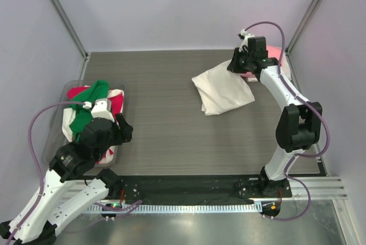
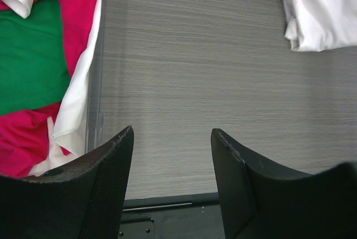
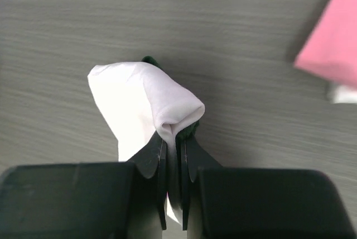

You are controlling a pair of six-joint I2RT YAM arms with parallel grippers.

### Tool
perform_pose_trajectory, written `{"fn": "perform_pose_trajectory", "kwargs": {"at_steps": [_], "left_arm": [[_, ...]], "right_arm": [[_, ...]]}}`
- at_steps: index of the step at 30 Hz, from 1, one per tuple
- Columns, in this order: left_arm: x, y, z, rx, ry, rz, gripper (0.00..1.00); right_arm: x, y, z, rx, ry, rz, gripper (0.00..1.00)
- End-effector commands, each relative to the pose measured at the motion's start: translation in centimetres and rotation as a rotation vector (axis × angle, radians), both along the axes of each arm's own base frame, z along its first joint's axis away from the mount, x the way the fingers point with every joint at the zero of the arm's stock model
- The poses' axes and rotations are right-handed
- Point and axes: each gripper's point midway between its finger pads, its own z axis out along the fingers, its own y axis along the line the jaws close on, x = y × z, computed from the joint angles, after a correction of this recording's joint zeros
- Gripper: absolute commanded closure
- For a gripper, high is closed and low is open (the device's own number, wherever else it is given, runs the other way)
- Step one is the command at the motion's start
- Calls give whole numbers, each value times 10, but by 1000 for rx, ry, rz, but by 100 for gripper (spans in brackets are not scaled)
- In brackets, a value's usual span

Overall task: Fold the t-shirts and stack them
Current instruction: Neatly place the folded tshirt to the corner

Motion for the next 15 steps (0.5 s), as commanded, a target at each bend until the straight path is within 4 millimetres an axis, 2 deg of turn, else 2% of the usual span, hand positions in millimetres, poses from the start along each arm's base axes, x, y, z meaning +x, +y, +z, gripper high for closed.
{"fn": "perform_pose_trajectory", "kwargs": {"at_steps": [1,5,6,8,9,10,12,14,15], "left_arm": [[8,1,8,8,-40,21,41],[10,3,8,14,-38,34,41],[9,4,7,17,-35,38,41],[10,5,6,21,-34,44,41],[11,6,5,26,-29,52,41],[11,5,5,26,-28,52,41],[11,6,3,33,-20,54,41],[12,5,2,38,-14,55,41],[12,6,2,39,-11,57,41]], "right_arm": [[14,-38,46,-142,-83,-44,99],[34,-60,65,-187,-124,-71,99],[40,-68,78,-185,-149,-90,99],[49,-75,81,-180,-158,-99,99],[54,-79,92,-175,-183,-107,99],[58,-83,89,-174,-176,-112,99],[65,-86,100,-161,-200,-116,99],[72,-86,101,-153,-206,-114,99],[74,-85,111,-150,-226,-117,99]]}}
